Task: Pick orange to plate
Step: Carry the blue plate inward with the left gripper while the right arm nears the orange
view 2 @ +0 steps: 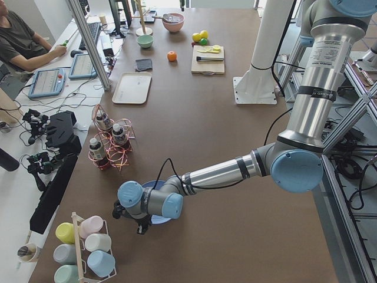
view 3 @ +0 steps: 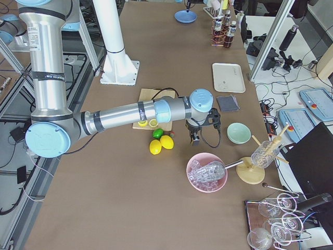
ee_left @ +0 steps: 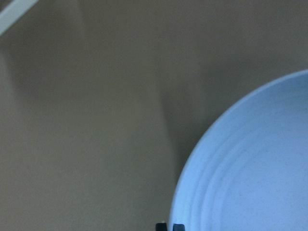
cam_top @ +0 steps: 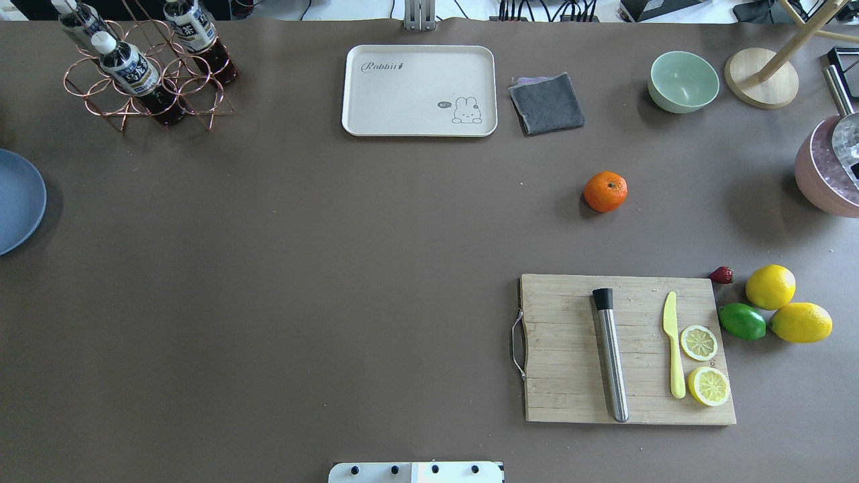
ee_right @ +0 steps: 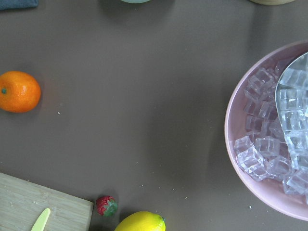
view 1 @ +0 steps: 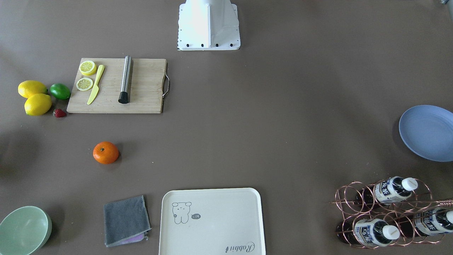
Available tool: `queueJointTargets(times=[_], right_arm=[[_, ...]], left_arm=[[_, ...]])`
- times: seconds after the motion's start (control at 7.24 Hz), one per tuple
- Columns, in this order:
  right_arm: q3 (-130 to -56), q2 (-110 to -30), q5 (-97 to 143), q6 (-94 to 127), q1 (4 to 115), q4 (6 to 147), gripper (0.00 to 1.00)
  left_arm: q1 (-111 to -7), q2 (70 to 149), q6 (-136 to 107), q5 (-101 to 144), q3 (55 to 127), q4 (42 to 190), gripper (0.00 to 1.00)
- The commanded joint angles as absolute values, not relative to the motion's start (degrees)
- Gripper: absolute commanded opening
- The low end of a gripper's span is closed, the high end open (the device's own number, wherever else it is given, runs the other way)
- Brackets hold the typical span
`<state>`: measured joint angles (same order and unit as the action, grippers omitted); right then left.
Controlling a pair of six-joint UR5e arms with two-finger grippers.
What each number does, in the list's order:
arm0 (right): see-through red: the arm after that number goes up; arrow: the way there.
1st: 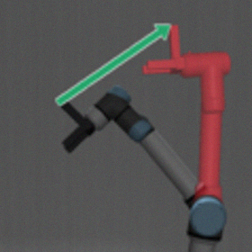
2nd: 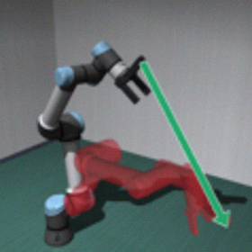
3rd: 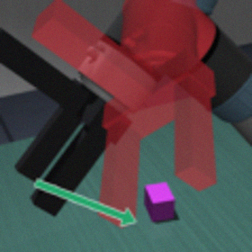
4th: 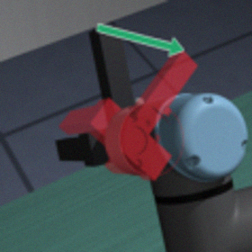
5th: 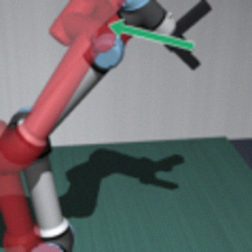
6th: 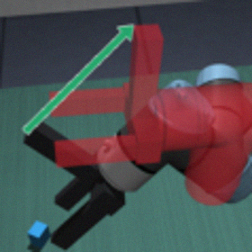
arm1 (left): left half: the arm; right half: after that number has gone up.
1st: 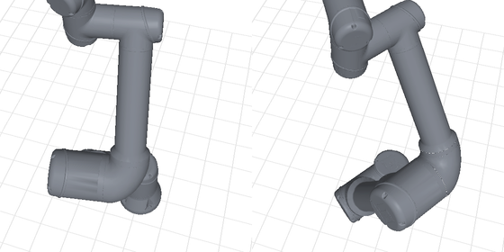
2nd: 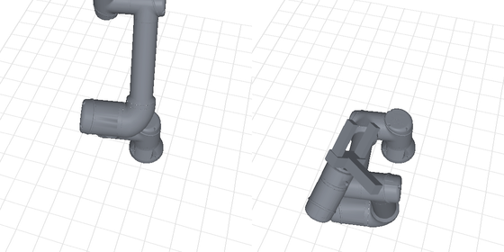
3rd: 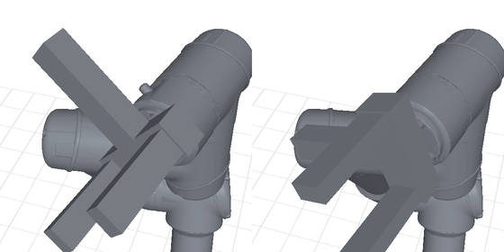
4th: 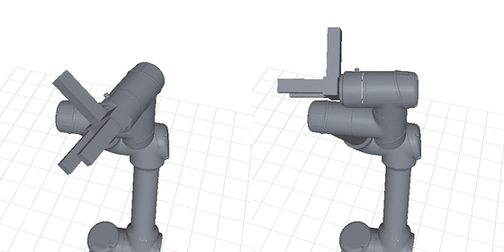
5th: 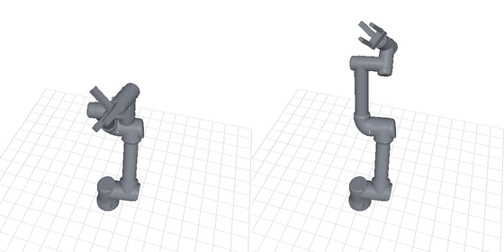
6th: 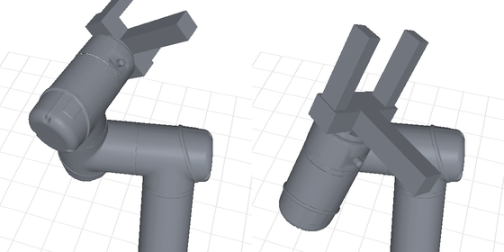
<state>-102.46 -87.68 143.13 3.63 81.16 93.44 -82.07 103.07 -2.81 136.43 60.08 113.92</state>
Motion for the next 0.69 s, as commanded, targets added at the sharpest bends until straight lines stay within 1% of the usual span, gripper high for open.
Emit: queueJointTargets(times=[0.0, 0.28, 0.41, 0.55], right_arm=[[-102.48, -83.00, 141.25, 12.67, 76.84, 93.43, 0.99], [-101.70, -75.19, 139.32, 21.92, 68.77, 93.08, 1.00], [-100.99, -71.84, 135.74, 25.97, 64.64, 92.90, 1.00], [-100.12, -69.37, 133.44, 30.37, 61.12, 91.42, 1.00]], left_arm=[[-77.45, 103.54, -21.16, 144.12, 75.69, 108.46, 0.00], [-69.92, 103.71, -40.32, 145.28, 87.30, 109.07, 0.00], [-64.74, 105.19, -49.74, 144.94, 92.32, 108.99, 0.00], [-60.16, 107.90, -59.14, 142.84, 94.55, 110.29, 0.00]])
